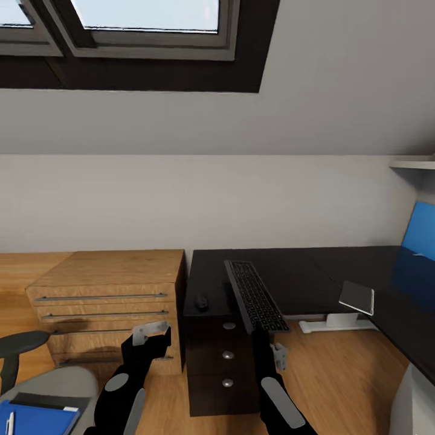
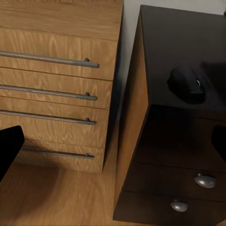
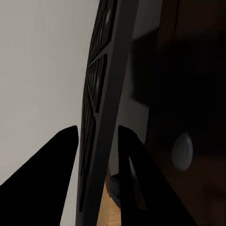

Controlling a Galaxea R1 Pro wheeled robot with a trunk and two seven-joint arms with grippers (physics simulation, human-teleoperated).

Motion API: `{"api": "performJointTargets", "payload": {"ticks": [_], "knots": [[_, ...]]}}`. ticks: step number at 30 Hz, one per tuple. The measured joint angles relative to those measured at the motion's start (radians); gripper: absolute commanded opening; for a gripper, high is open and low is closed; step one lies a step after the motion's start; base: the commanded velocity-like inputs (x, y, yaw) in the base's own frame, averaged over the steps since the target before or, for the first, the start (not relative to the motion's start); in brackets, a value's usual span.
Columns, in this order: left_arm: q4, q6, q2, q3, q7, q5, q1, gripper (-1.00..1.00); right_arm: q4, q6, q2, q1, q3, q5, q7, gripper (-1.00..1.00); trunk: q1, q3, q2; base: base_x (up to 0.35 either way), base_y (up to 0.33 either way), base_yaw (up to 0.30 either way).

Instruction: In the bedroom, organize the workspace by keeping the computer under the desk, ensuring the monitor is on the desk, placing the keyboard on the desk next to the monitor, placing the mouse on the desk next to the keyboard, moving the folder from the swivel chair onto the desk next to the mouse, stacking the notebook on top of the folder with the pen on top of the notebook, and positioning the swivel chair next to the desk.

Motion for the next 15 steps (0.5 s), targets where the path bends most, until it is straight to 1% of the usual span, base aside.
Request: {"api": "performJointTargets", "payload": {"ticks": [3, 8, 15], "knots": [[0.001, 0.001, 0.000, -0.001, 0.000, 0.000, 0.000, 1.00, 0.002, 0.000, 0.000, 0.000, -0.001, -0.001, 0.000, -1.00, 0.000, 0.000, 0.000, 0.078, 0.005, 0.000], [0.001, 0.002, 0.000, -0.001, 0.000, 0.000, 0.000, 1.00, 0.006, 0.000, 0.000, 0.000, 0.001, -0.001, 0.000, -1.00, 0.000, 0.000, 0.000, 0.205, 0.084, 0.000], [0.002, -0.001, -0.001, -0.003, 0.002, -0.002, 0.000, 1.00, 0.006, 0.000, 0.000, 0.000, 0.002, 0.000, -0.001, -1.00, 0.000, 0.000, 0.000, 0.041, 0.033, 0.000]]}}
